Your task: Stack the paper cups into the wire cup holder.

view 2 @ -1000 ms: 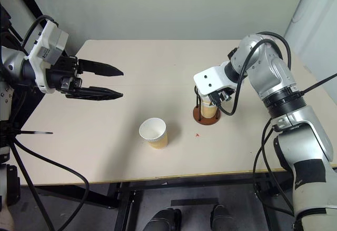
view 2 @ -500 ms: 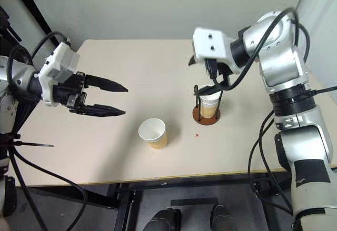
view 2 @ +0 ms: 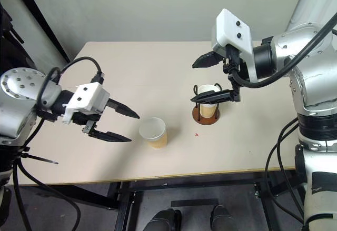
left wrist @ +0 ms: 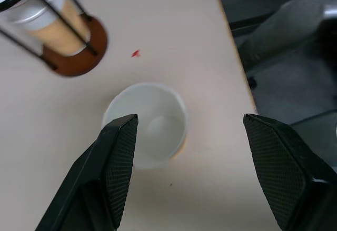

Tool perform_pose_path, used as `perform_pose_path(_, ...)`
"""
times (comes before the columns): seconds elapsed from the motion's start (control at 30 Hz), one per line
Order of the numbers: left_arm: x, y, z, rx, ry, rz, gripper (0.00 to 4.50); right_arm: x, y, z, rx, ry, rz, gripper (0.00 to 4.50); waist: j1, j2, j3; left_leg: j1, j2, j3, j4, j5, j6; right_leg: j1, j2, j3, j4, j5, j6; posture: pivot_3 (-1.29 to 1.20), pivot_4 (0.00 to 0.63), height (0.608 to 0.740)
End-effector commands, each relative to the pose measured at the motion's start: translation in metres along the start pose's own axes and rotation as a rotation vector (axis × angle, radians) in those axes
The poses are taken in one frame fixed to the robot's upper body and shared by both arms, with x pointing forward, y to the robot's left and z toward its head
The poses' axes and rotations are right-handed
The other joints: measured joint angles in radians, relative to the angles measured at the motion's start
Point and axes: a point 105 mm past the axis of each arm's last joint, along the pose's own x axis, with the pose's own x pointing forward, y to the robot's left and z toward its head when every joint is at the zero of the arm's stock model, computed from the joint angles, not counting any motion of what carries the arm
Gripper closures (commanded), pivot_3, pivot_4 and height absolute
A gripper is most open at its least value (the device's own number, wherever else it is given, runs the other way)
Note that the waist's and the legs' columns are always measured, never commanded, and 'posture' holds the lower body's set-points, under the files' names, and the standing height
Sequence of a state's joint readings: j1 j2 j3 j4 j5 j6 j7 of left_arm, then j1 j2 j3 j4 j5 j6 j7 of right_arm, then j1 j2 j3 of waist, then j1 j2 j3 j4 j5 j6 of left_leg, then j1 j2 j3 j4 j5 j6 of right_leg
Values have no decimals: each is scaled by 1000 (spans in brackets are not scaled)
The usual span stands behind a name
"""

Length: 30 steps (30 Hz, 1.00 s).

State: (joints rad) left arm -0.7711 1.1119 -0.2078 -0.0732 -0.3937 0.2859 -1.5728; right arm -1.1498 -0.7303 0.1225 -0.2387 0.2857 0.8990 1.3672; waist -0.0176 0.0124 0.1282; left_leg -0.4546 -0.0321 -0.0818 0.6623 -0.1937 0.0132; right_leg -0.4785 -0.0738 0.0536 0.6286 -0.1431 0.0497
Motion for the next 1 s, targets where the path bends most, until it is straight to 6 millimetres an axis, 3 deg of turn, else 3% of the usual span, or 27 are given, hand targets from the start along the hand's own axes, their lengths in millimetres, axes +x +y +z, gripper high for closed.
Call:
perform_pose_path(0.03, 5, 0, -6, 91, 63, -61, 1062, -3, 6, 10, -19, -37, -32, 51, 0, 0, 0, 0, 0, 0, 0, 0, 0, 0, 0, 0, 1, 0, 0, 0, 150, 740)
perform_pose_path(0.43, 11, 10, -14, 160, 122, -79, 1062, -7, 6, -1, 17, -27, -78, 51, 1, 0, 0, -2, -1, 0, 1, -2, 2, 0, 0, 0, -2, -2, 3, 0, 150, 740)
perform_pose_path(0.77, 24, 5, -14, 202, 114, -117, 1062, -6, 7, -3, 23, -21, -82, 51, 2, 0, 0, -3, 0, 0, 0, -2, 2, 0, 0, 0, -2, -2, 5, 0, 150, 740)
perform_pose_path(1.0, 30, 2, -21, 238, 135, -139, 1062, -10, 20, -3, 77, -32, -8, 51, 3, 0, 0, -3, 0, 0, 1, -2, 2, 0, 0, 0, -2, -2, 5, 0, 150, 740)
